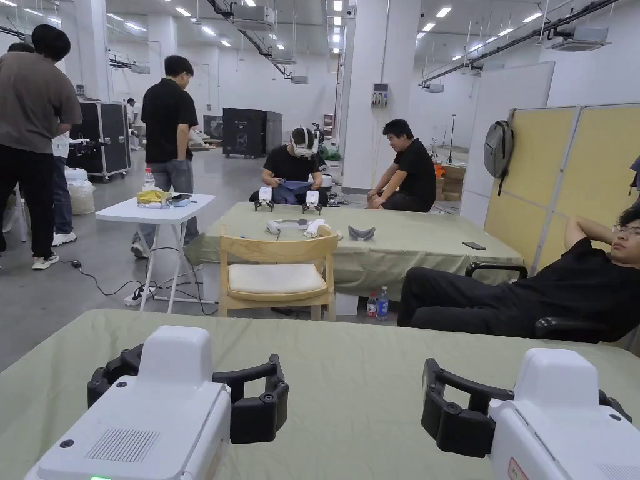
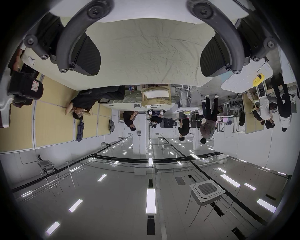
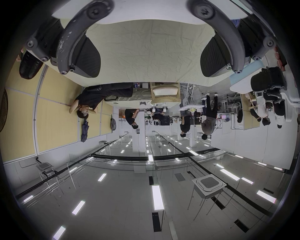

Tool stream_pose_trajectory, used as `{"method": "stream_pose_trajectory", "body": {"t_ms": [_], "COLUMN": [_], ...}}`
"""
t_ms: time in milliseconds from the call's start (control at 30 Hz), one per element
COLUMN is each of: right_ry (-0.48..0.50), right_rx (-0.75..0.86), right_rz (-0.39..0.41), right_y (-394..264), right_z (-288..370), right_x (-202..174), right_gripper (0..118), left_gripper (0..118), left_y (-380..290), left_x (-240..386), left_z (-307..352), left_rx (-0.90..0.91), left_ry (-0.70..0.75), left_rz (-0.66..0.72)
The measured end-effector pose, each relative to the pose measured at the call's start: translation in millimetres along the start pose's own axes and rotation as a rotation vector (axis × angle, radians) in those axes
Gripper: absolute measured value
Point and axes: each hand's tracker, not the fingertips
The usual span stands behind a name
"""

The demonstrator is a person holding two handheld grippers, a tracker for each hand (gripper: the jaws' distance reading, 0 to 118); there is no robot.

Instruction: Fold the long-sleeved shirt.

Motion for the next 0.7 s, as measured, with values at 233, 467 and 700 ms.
{"method": "stream_pose_trajectory", "body": {"t_ms": [233, 467, 700], "right_ry": [0.003, -0.009, -0.006], "right_rx": [0.000, -0.009, -0.043], "right_rz": [-0.001, 0.008, 0.016], "right_y": [0.0, 0.1, -7.9], "right_z": [0.0, -1.6, -1.2], "right_x": [-0.5, -1.9, -1.3], "right_gripper": [118, 118, 3], "left_gripper": [118, 118, 1], "left_y": [-0.2, 1.2, -6.0], "left_x": [0.5, -0.3, 0.4], "left_z": [0.6, 0.1, 2.5], "left_rx": [0.005, 0.011, 0.009], "left_ry": [0.001, 0.008, 0.012], "left_rz": [-0.004, 0.006, -0.029]}}
